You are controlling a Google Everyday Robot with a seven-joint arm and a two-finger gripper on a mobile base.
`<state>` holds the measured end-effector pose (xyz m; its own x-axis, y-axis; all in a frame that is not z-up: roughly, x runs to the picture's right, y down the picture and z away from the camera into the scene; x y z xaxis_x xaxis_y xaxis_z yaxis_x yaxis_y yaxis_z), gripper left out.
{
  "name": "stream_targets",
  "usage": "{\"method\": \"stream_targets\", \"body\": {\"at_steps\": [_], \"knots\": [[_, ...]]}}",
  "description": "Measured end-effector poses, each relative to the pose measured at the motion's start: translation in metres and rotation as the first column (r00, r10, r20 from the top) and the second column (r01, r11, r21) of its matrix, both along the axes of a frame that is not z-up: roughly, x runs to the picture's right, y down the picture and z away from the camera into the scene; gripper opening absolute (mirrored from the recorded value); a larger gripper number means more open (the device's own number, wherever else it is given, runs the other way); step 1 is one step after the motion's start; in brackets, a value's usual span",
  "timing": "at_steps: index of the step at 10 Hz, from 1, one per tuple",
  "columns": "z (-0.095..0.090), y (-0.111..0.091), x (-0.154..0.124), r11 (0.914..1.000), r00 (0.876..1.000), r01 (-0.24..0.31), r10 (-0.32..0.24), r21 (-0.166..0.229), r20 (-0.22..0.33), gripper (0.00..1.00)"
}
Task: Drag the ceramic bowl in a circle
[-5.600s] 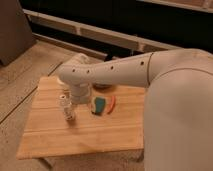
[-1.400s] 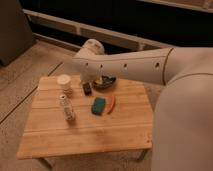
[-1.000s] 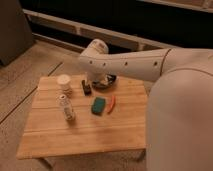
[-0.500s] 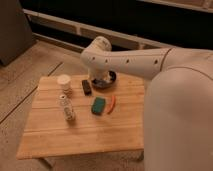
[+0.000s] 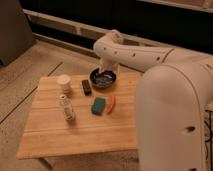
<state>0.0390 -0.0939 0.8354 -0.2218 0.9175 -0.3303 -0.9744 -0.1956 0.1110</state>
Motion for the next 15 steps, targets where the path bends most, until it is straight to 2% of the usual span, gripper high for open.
{"method": "stream_targets", "body": {"at_steps": [2, 4, 8, 9, 10, 12, 15], "knots": [[0.026, 0.005, 0.012, 0.9973, 0.998, -0.047, 0.045, -0.057, -0.032, 0.65], [0.039, 0.01, 0.014, 0.9937, 0.997, -0.063, 0.058, -0.093, -0.054, 0.65], [0.04, 0.011, 0.015, 0.9935, 0.997, -0.065, 0.06, -0.094, -0.055, 0.65], [0.045, 0.012, 0.016, 0.9913, 0.995, -0.082, 0.076, -0.103, -0.057, 0.65], [0.055, 0.015, 0.02, 0.9867, 0.992, -0.109, 0.102, -0.12, -0.07, 0.65], [0.071, 0.018, 0.023, 0.972, 0.983, -0.176, 0.163, -0.156, -0.089, 0.65], [0.097, 0.017, 0.03, 0.9375, 0.957, -0.285, 0.265, -0.2, -0.119, 0.65]]}}
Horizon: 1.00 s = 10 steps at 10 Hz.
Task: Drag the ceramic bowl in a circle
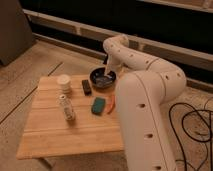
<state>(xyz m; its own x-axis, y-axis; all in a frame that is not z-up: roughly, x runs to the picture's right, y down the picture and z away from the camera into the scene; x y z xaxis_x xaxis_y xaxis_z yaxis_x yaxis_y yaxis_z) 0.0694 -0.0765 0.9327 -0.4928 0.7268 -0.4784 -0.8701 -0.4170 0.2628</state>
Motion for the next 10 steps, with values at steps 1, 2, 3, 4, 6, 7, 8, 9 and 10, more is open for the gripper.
{"method": "stream_targets", "body": {"at_steps": [1, 2, 3, 4, 6, 7, 8, 9, 10], "knots": [[0.007, 0.004, 0.002, 0.9998, 1.0, -0.005, 0.005, -0.021, -0.014, 0.65], [0.019, 0.016, 0.003, 0.9974, 0.999, 0.013, -0.016, -0.071, -0.048, 0.65], [0.025, 0.023, 0.001, 0.9946, 0.997, 0.035, -0.041, -0.097, -0.059, 0.65], [0.035, 0.032, -0.002, 0.9889, 0.995, 0.071, -0.08, -0.13, -0.064, 0.65], [0.051, 0.03, -0.009, 0.983, 0.989, 0.129, -0.137, -0.131, -0.054, 0.65], [0.057, 0.03, -0.011, 0.9806, 0.987, 0.145, -0.153, -0.132, -0.051, 0.65], [0.063, 0.031, -0.014, 0.9797, 0.987, 0.149, -0.156, -0.135, -0.043, 0.65], [0.067, 0.036, -0.017, 0.9802, 0.989, 0.135, -0.141, -0.144, -0.032, 0.65], [0.071, 0.043, -0.019, 0.9809, 0.993, 0.109, -0.113, -0.161, -0.017, 0.65]]}}
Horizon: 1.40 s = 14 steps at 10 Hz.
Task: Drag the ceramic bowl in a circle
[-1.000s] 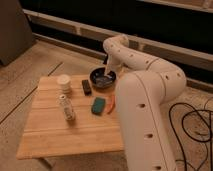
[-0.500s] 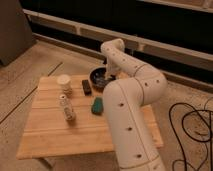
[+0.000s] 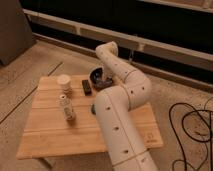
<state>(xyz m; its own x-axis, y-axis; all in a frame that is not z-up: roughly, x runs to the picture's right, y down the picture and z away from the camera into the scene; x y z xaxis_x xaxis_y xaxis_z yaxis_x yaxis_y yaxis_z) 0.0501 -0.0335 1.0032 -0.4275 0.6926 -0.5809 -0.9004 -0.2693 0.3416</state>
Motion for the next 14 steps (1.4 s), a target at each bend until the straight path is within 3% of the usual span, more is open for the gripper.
{"method": "stream_targets", "body": {"at_steps": [2, 3, 4, 6, 14], "knots": [[0.005, 0.02, -0.004, 0.9937, 0.995, -0.096, 0.098, -0.058, 0.029, 0.64], [0.006, 0.028, -0.003, 0.9895, 0.992, -0.12, 0.123, -0.081, 0.034, 0.59], [0.008, 0.031, -0.001, 0.9855, 0.988, -0.144, 0.148, -0.09, 0.044, 0.46], [0.009, 0.029, 0.003, 0.9846, 0.986, -0.153, 0.158, -0.084, 0.054, 0.32], [0.009, 0.029, 0.004, 0.9847, 0.986, -0.153, 0.157, -0.084, 0.054, 0.32]]}}
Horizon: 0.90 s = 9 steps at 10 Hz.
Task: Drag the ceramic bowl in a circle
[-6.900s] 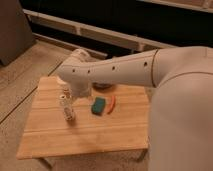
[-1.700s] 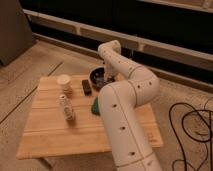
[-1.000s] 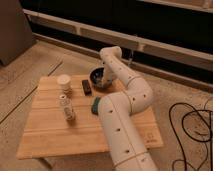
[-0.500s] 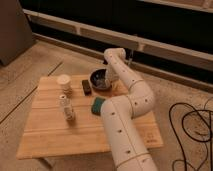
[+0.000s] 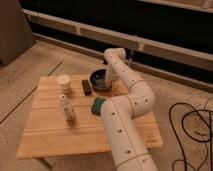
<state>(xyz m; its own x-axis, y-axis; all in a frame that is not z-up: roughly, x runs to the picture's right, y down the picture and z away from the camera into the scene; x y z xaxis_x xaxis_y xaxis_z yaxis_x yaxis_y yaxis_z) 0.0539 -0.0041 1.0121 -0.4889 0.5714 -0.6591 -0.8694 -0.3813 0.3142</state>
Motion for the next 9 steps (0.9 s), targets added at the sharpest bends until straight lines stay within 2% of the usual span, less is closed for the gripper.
{"method": "stream_targets", "body": {"at_steps": [7, 9], "knots": [[0.0, 0.0, -0.004, 1.0, 1.0, -0.007, 0.007, -0.001, 0.007, 0.32], [-0.003, -0.012, -0.017, 0.9994, 0.999, -0.026, 0.025, 0.024, 0.028, 0.32]]}}
